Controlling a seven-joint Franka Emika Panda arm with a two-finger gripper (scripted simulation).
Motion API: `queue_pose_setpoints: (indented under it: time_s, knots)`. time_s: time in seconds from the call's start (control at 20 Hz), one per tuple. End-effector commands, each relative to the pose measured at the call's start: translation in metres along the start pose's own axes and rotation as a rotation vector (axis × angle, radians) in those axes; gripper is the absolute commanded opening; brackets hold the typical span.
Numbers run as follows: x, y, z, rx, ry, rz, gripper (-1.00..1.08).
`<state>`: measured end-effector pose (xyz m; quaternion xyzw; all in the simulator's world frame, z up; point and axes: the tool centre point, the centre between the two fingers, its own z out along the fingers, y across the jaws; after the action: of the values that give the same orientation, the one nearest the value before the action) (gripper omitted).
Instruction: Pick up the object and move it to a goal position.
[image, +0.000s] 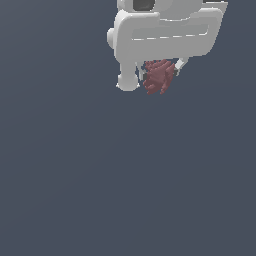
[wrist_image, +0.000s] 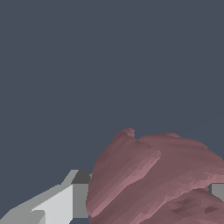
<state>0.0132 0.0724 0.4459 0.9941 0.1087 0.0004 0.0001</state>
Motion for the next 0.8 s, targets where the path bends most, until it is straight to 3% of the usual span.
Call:
queue_pose_setpoints:
  time_s: [0.0,0.75]
  knots:
    - [0.003,-0.003,-0.016,0.000,-0.001,0.000,-1.00]
    - [0.014,-0.011,-0.059,0.000,-0.001,0.000,-1.00]
